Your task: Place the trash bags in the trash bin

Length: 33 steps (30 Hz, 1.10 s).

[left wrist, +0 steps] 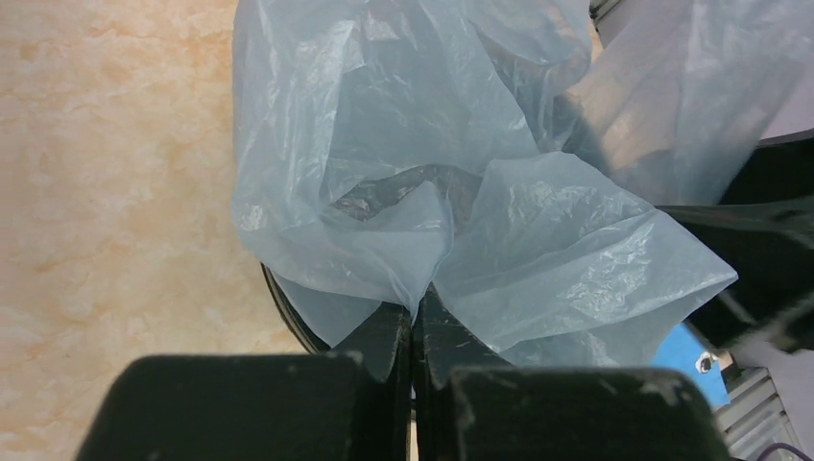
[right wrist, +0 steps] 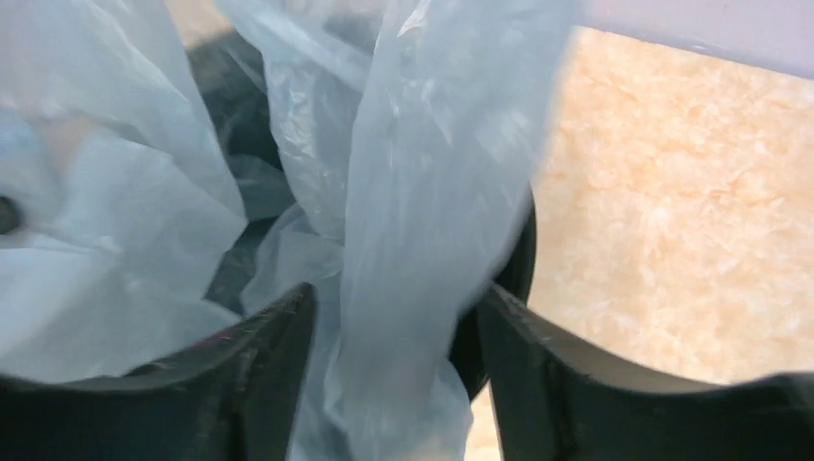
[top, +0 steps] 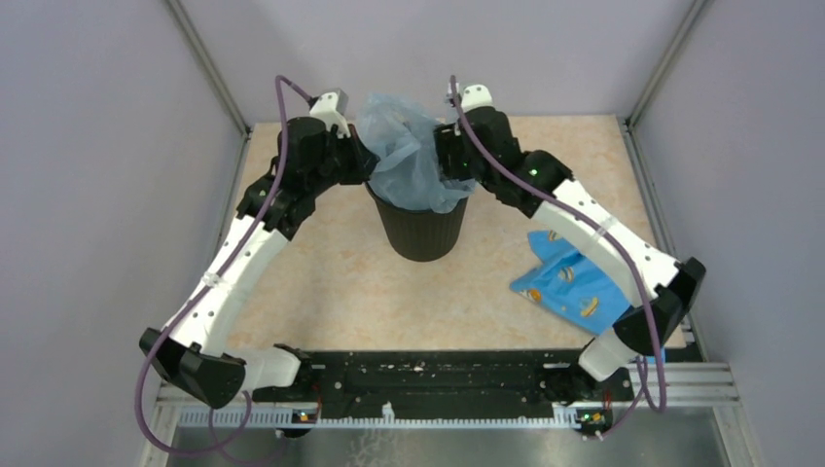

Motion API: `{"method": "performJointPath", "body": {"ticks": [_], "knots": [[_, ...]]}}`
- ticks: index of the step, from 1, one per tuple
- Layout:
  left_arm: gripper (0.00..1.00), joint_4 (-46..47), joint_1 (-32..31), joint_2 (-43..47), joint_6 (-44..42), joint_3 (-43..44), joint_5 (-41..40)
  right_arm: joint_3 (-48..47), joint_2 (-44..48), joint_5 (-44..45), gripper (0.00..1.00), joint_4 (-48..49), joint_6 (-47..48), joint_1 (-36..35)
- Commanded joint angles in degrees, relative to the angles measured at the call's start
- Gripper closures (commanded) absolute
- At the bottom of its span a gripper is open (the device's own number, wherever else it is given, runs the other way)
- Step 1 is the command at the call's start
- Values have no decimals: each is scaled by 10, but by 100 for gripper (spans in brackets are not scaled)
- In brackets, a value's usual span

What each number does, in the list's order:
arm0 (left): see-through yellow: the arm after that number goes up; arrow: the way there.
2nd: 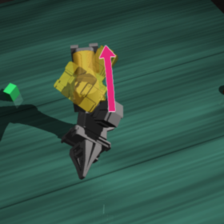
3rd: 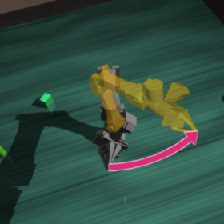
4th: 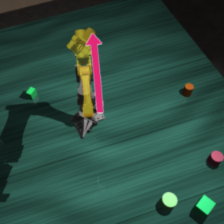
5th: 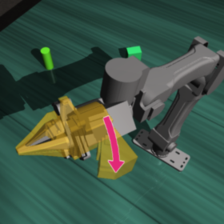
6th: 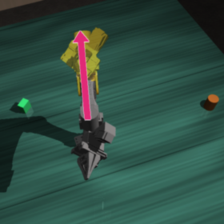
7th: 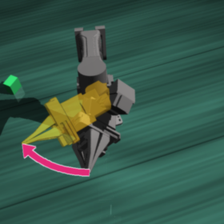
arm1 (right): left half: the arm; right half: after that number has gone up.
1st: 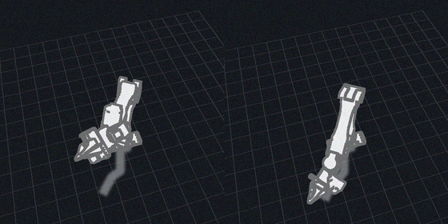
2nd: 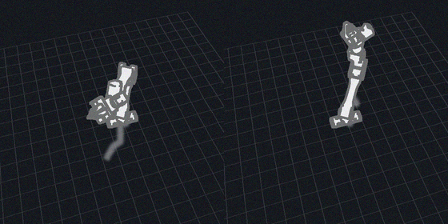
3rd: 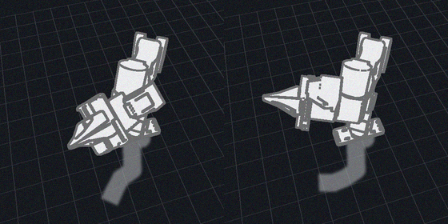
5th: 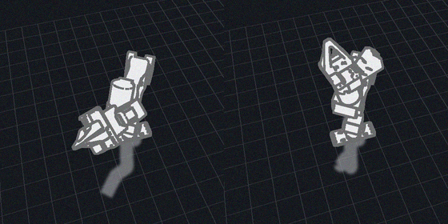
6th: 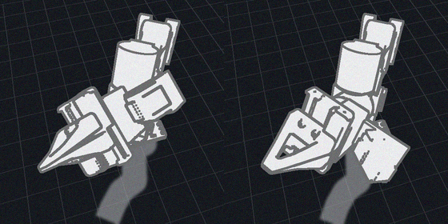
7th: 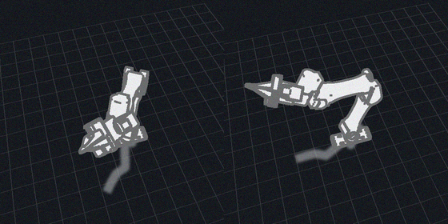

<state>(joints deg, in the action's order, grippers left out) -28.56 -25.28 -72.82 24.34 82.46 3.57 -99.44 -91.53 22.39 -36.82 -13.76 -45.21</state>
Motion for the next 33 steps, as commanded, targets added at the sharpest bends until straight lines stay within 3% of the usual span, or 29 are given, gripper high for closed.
{"method": "performJointPath", "body": {"ticks": [1, 8, 13, 22, 33], "knots": [[100, -23, -2, 30, -13, 41, -10, -33, 81, -1, 32, 23, 1, -2], [100, -57, -2, 22, -15, 81, 13, -9, 169, -41, 26, 34, 40, -29], [100, -72, -2, 19, -12, 108, 36, 25, 210, -153, 19, 78, 96, -66], [100, -101, -2, 32, -16, 128, 17, 32, 154, -223, 4, 110, 183, -67], [100, -108, -2, 36, -21, 128, -6, 44, 61, -215, 8, 132, 189, -67]]}}
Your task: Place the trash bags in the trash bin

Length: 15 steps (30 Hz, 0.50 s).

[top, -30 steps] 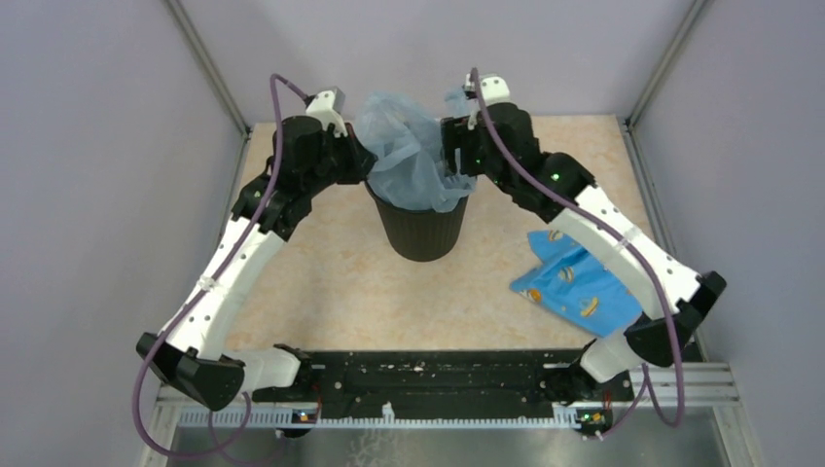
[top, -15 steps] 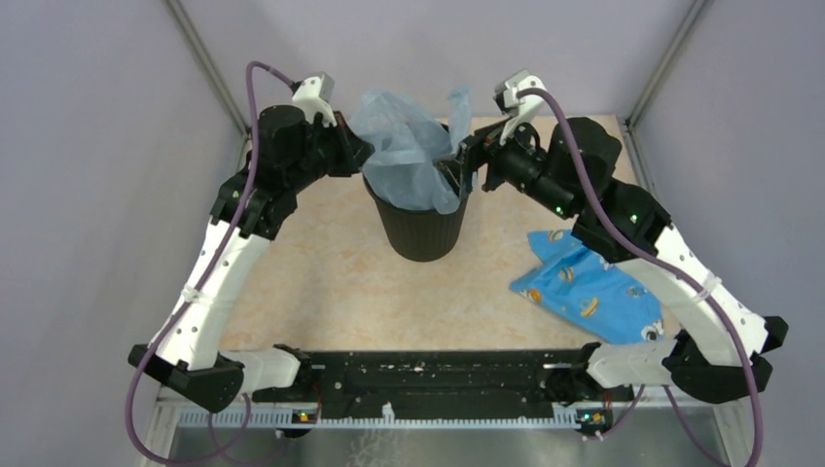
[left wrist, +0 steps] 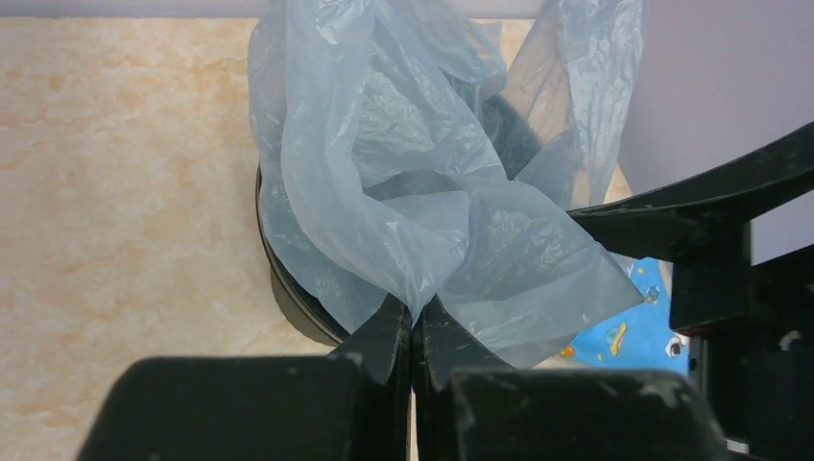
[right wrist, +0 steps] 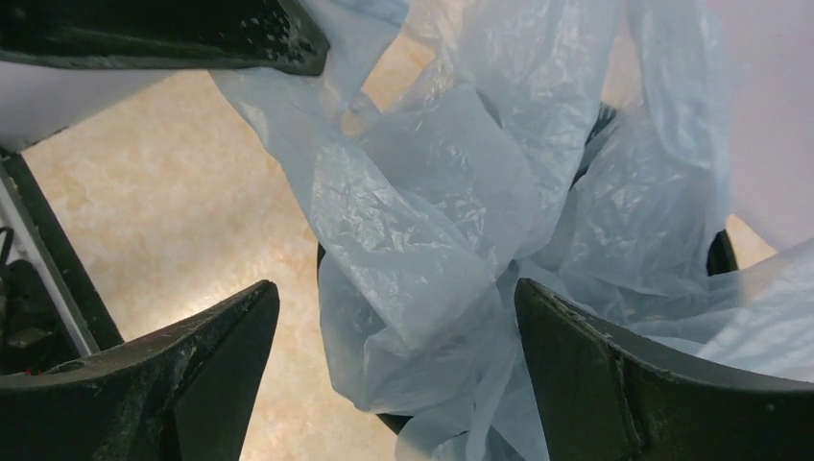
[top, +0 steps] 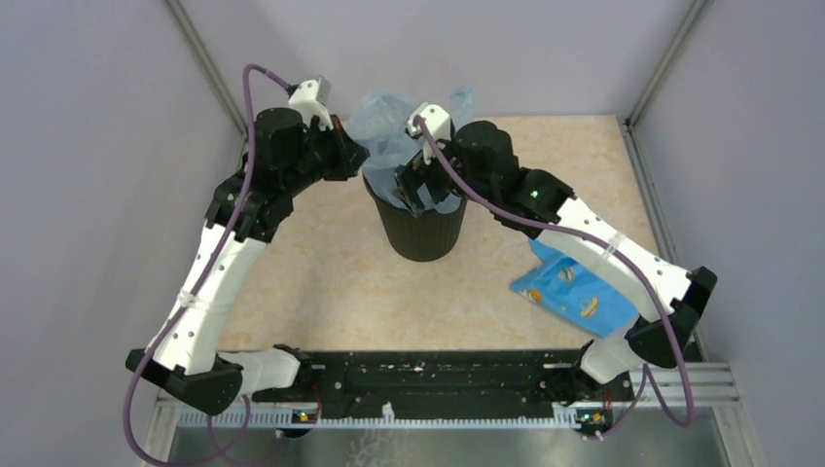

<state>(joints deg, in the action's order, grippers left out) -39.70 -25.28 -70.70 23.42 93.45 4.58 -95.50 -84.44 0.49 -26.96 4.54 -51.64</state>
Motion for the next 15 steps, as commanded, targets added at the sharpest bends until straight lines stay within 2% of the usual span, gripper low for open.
{"method": "performJointPath", "body": {"ticks": [1, 5, 11, 15], "knots": [[100, 5, -2, 15, -12, 17, -20, 11, -14, 13, 10, 35, 4, -3], [100, 10, -2, 14, -12, 9, -31, 31, -33, 51, 26, 41, -4, -4], [100, 24, -1, 7, -9, -17, -36, 23, -77, 122, 64, 24, -6, -4], [100, 29, 7, 6, -8, -40, -39, 17, -102, 185, 71, 13, -6, -4]]}}
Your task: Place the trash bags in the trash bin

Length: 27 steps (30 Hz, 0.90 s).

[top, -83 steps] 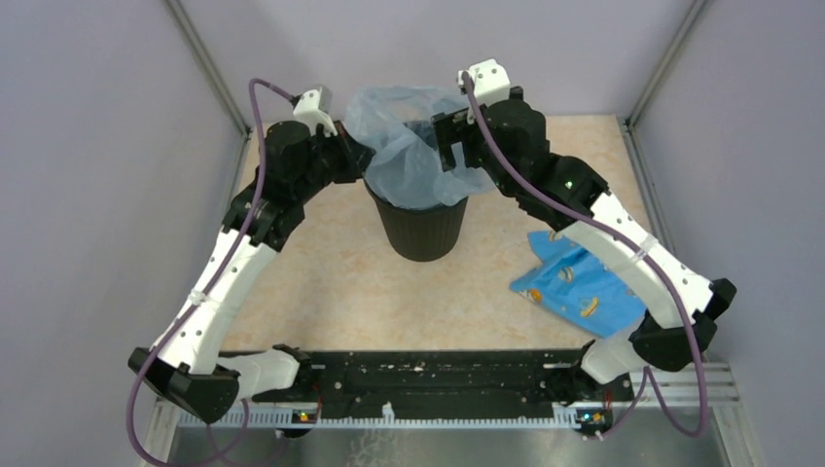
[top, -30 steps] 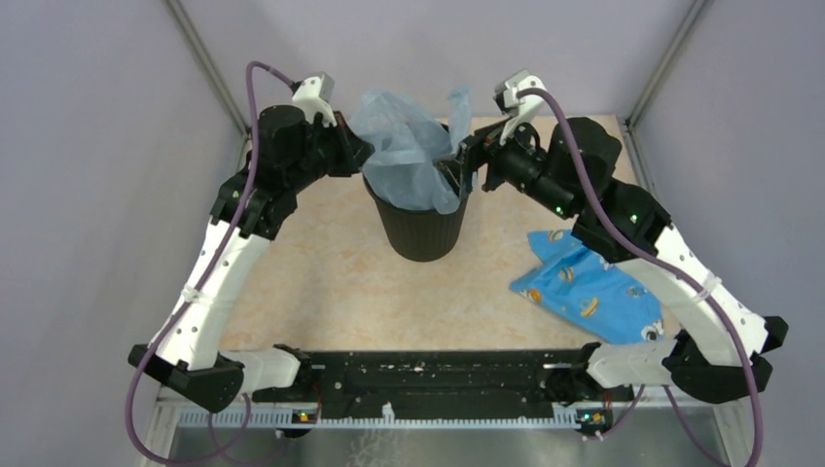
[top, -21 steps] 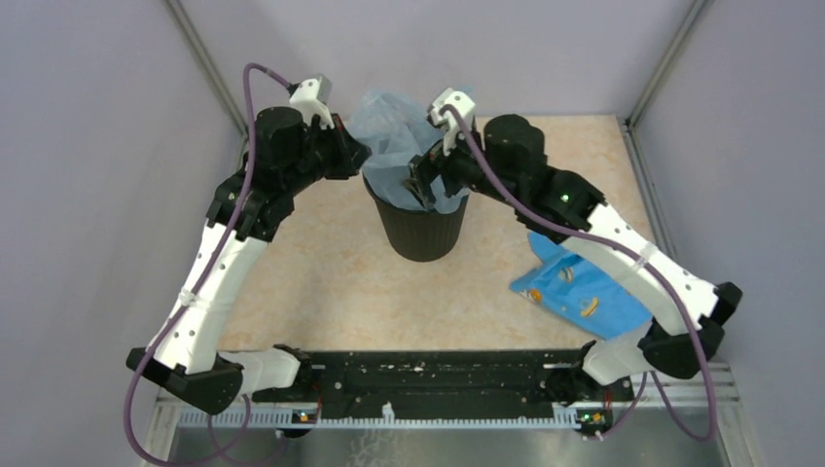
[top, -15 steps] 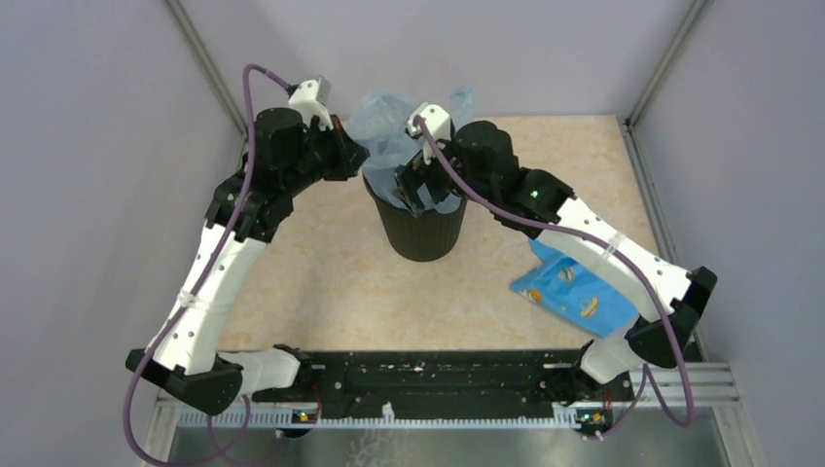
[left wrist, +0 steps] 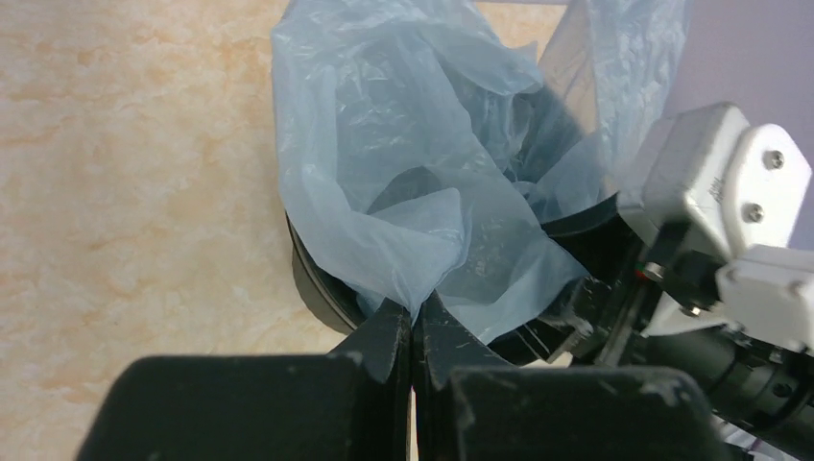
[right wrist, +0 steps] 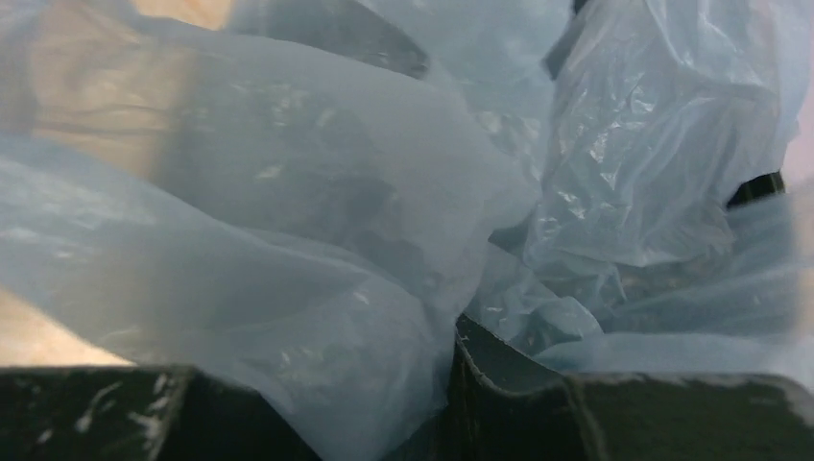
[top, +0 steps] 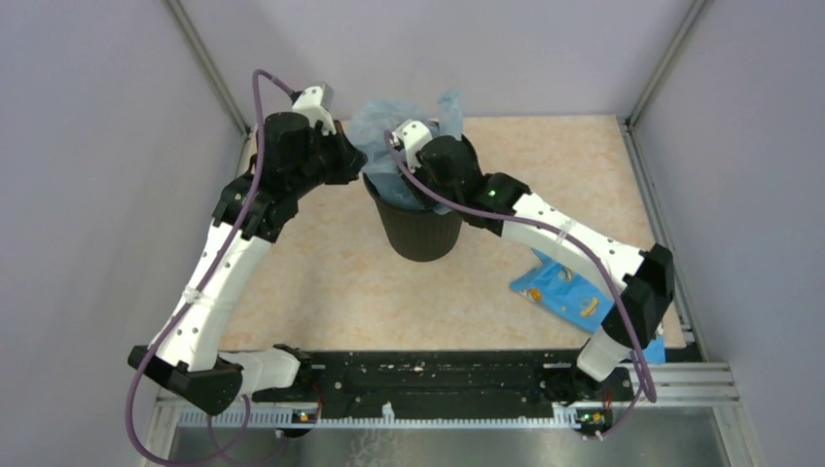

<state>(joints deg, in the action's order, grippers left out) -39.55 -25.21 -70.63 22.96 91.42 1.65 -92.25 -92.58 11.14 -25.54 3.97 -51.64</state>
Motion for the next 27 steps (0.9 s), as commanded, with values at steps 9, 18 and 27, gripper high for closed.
{"method": "performJointPath", "body": {"ticks": [9, 18, 27], "knots": [[100, 8, 21, 21, -13, -49, -31, -50, 31, 27, 33, -20, -17, -9], [100, -33, 22, 29, -29, -19, -19, -141, 71, 9, 12, -84, -61, -9], [100, -85, 22, 37, -43, -9, -20, -224, 37, 157, 18, -145, -96, 11]]}}
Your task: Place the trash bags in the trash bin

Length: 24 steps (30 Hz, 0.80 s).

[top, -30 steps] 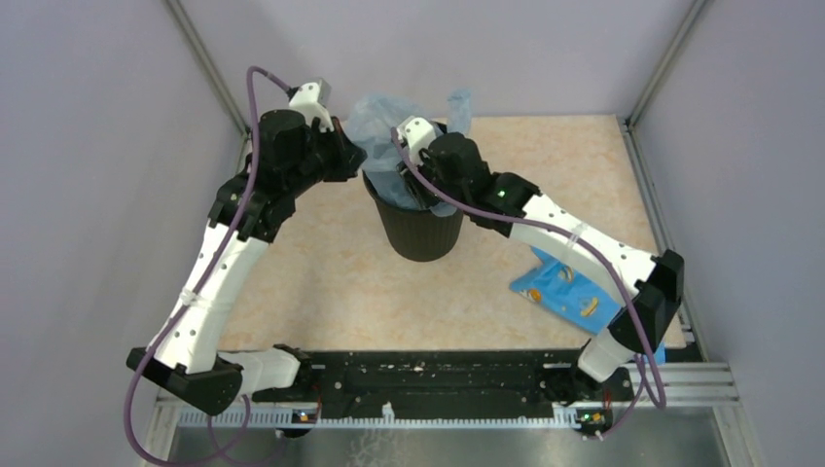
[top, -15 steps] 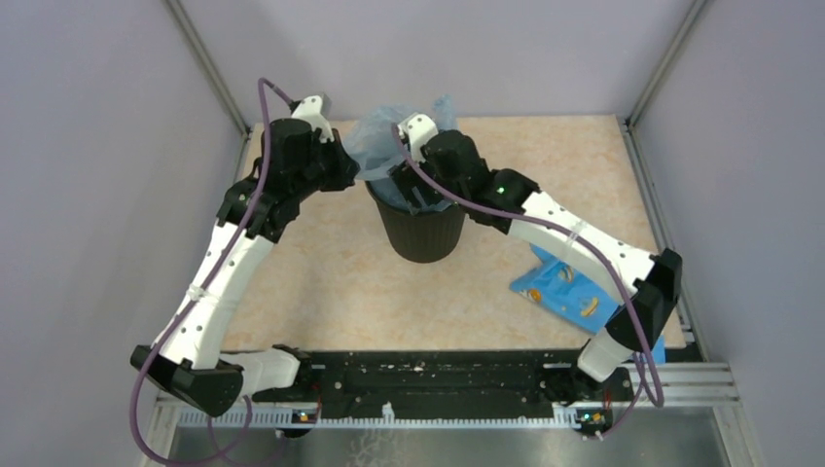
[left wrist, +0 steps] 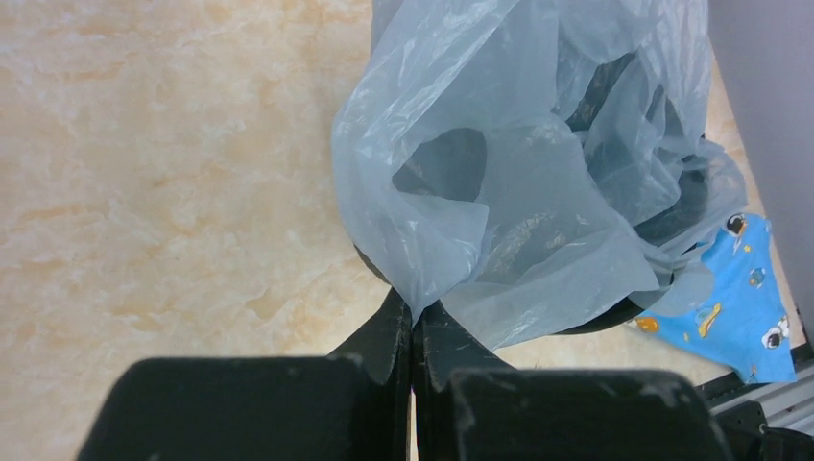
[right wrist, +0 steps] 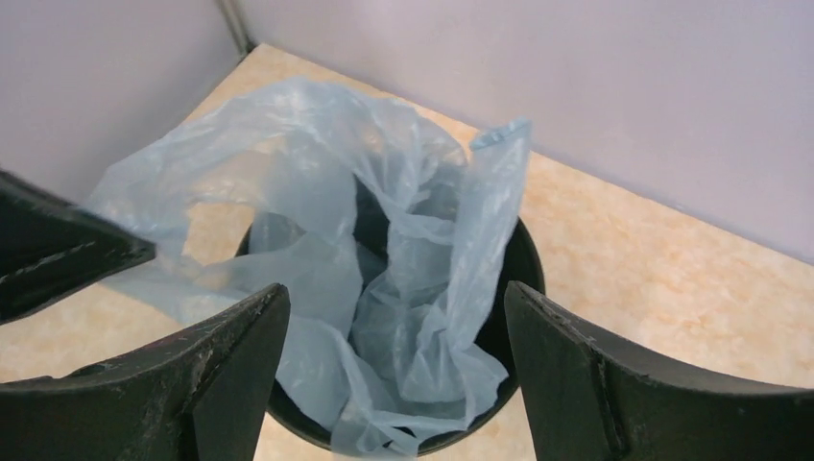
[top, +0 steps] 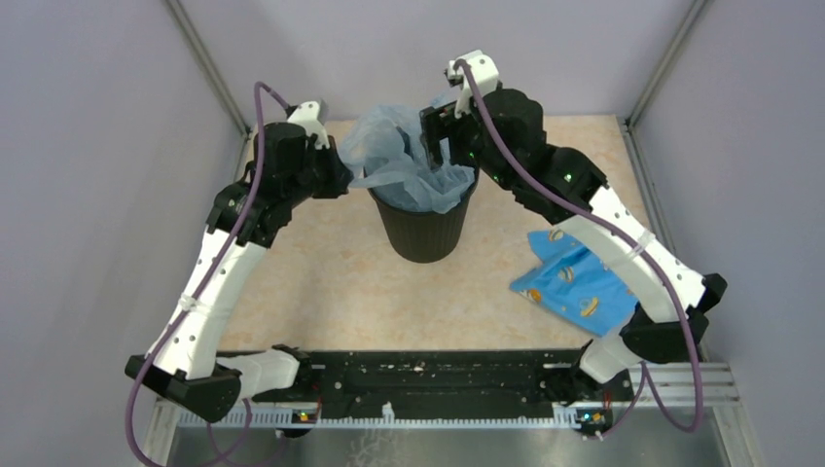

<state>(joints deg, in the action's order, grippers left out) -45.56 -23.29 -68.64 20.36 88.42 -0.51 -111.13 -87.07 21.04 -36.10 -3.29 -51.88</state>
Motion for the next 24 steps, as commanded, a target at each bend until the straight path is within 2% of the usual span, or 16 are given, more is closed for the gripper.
{"method": "performJointPath", "body": {"ticks": [1, 5, 9, 12, 17, 24], "knots": [[100, -30, 2, 20, -18, 22, 0, -43, -26, 48, 19, -46, -27, 22], [100, -50, 2, 30, -23, 21, -21, -48, -53, -12, 27, -45, -43, 64], [100, -58, 2, 37, -23, 14, -24, -75, -97, -55, 29, -60, -44, 89], [100, -65, 2, 40, -27, 12, -27, -95, -130, -54, 29, -78, -42, 92], [100, -75, 2, 42, -34, 13, -37, -85, -148, 18, 31, -90, -45, 93], [100, -77, 2, 45, -36, 1, -43, -55, -108, 39, 71, -86, -67, 94]]}}
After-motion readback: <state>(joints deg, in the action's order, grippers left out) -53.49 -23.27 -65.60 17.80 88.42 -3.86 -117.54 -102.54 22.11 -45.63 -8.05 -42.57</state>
